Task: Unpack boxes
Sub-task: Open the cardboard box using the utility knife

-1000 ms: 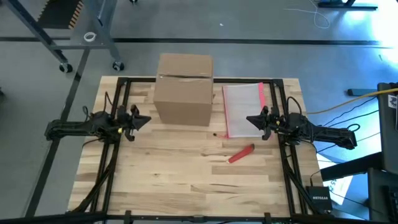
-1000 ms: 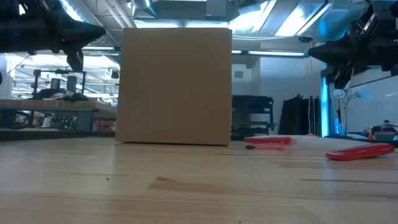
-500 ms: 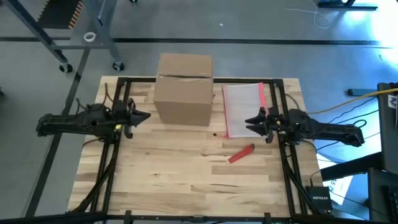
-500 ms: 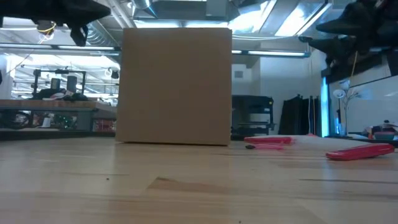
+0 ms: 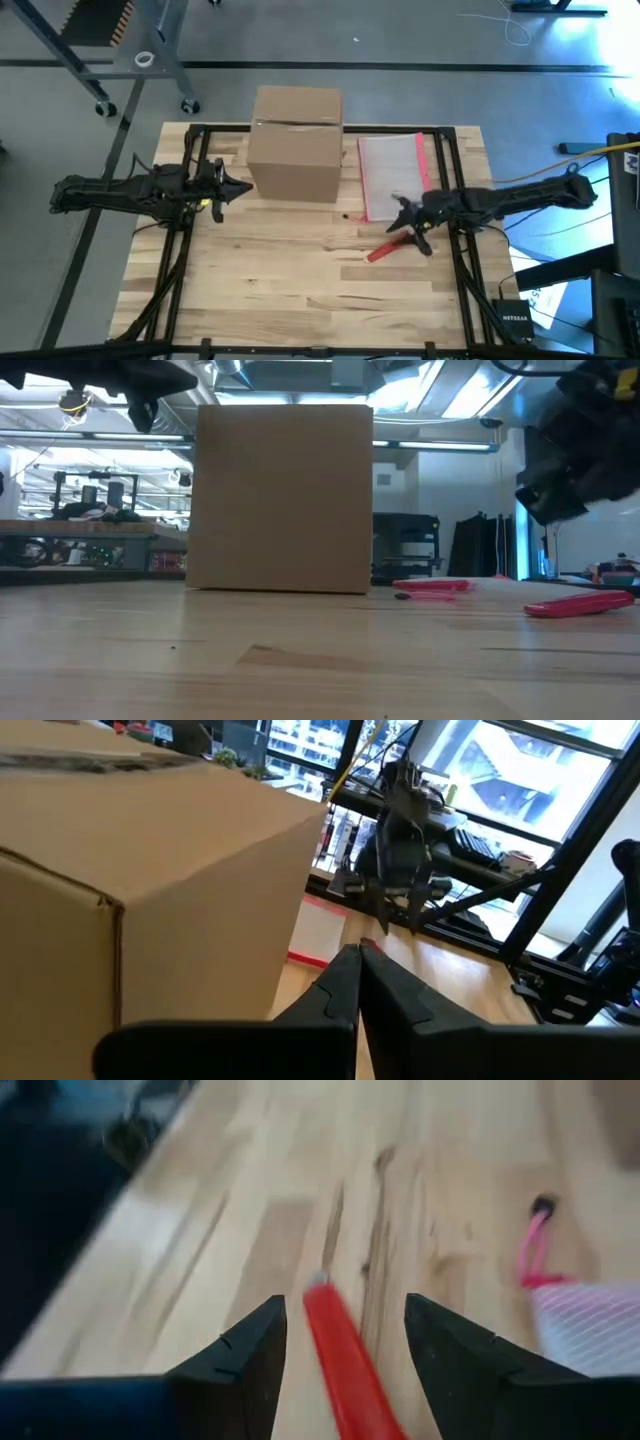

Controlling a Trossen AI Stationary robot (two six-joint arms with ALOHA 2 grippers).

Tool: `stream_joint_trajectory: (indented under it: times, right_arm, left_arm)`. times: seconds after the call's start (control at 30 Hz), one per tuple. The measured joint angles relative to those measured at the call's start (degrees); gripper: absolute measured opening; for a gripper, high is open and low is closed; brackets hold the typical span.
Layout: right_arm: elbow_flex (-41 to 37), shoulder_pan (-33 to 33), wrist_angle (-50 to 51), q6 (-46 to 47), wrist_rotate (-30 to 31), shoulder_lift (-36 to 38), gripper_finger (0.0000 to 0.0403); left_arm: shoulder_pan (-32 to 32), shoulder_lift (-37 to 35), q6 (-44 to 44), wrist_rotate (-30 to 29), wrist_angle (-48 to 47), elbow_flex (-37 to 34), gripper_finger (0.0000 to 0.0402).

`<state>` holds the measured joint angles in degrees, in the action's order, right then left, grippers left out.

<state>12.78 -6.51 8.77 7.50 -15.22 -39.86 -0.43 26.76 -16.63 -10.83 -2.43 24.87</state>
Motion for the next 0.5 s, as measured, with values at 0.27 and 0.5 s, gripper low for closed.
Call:
stream_joint_trajectory:
  times: [0.27,0.5]
  right_arm:
    - [0.0,-9.4,-1.7,-6.9,14.7,-10.8,0.0197]
    - [0.0,-11.3,-4.2,-8.2,14.8,-20.3,0.0197]
  left_arm:
    - [0.0,0.0,0.1,0.2,-0.1,0.1,0.0001]
    - [0.0,0.0,0.2,0.2,-0.2,0.1,0.0001]
